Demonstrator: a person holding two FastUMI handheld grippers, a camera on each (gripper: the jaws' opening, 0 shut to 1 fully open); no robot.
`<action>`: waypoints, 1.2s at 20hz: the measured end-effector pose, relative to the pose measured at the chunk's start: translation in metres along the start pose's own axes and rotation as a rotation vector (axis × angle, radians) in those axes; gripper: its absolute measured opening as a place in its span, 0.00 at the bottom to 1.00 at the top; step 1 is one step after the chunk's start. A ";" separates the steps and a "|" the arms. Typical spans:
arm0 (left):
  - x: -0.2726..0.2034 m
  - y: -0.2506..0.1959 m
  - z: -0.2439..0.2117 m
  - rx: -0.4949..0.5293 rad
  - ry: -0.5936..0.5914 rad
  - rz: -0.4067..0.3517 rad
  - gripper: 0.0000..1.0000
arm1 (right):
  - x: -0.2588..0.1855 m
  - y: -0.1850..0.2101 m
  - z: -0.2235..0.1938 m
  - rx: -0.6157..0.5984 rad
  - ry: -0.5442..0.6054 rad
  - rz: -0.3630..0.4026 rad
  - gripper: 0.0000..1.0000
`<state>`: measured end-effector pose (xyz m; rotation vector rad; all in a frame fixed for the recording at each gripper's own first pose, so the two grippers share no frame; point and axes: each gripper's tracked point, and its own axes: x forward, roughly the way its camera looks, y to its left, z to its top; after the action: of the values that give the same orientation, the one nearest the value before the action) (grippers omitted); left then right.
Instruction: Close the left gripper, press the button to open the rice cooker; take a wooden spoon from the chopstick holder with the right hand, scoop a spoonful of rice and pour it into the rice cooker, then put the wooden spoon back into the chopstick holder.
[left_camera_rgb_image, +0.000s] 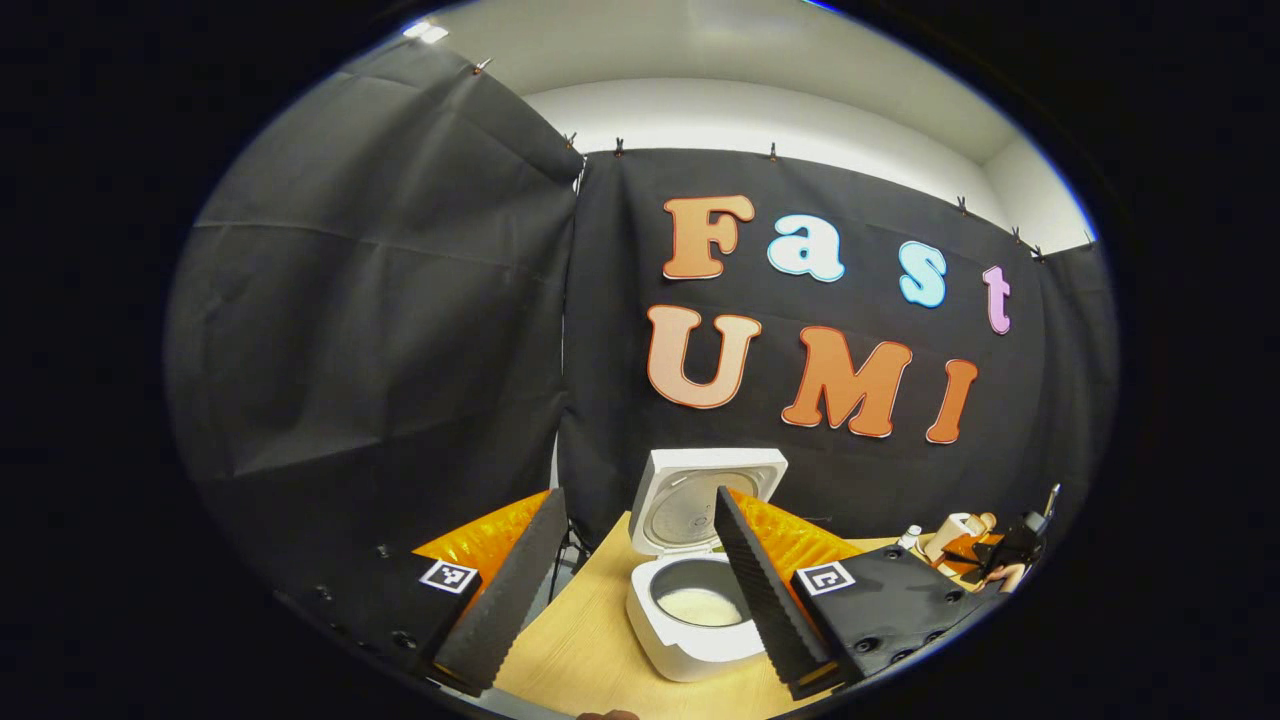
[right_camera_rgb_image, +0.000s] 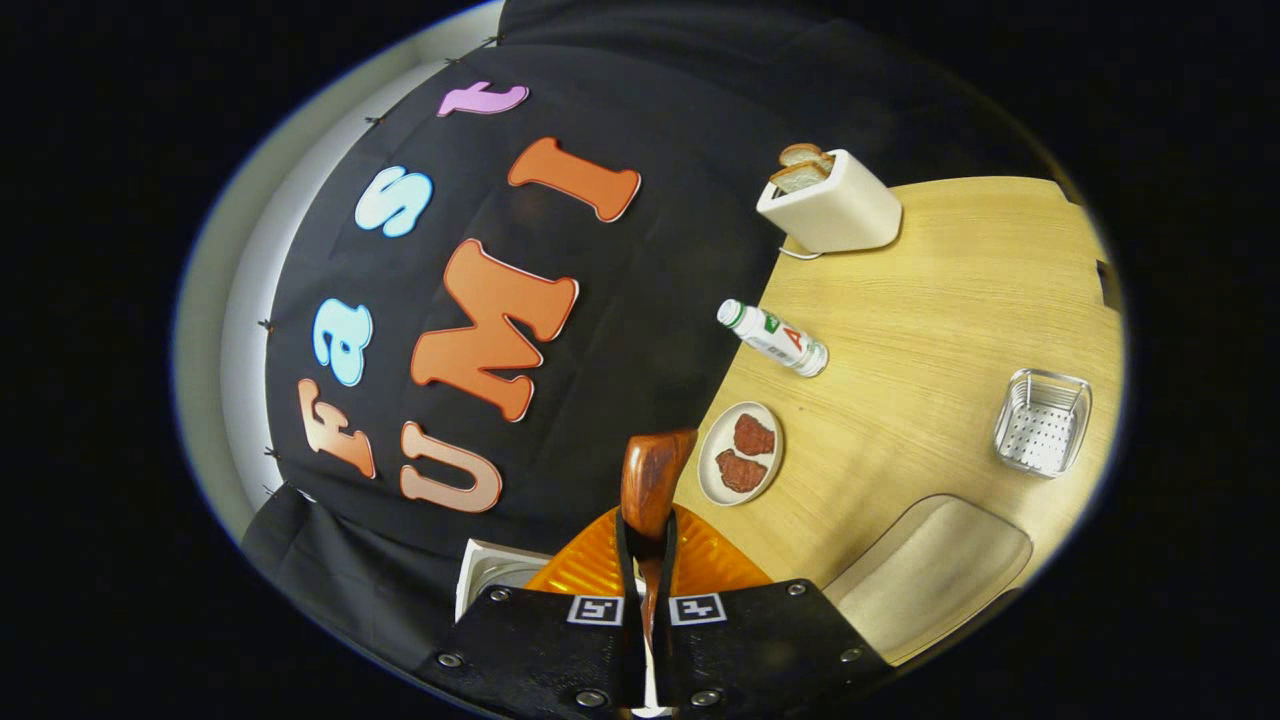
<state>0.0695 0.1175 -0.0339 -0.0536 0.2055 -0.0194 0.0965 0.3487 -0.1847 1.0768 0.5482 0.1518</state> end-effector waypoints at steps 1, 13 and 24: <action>0.000 0.007 0.000 0.001 0.001 0.004 1.00 | 0.003 0.007 -0.004 0.004 0.005 0.006 0.02; 0.014 0.057 -0.001 0.013 0.017 0.026 1.00 | 0.058 0.083 -0.053 -0.034 0.011 0.042 0.02; 0.025 0.077 -0.019 -0.003 0.048 0.040 1.00 | 0.091 0.128 -0.102 -0.307 0.000 0.071 0.02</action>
<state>0.0910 0.1931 -0.0619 -0.0517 0.2545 0.0193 0.1426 0.5250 -0.1425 0.7973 0.4692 0.2885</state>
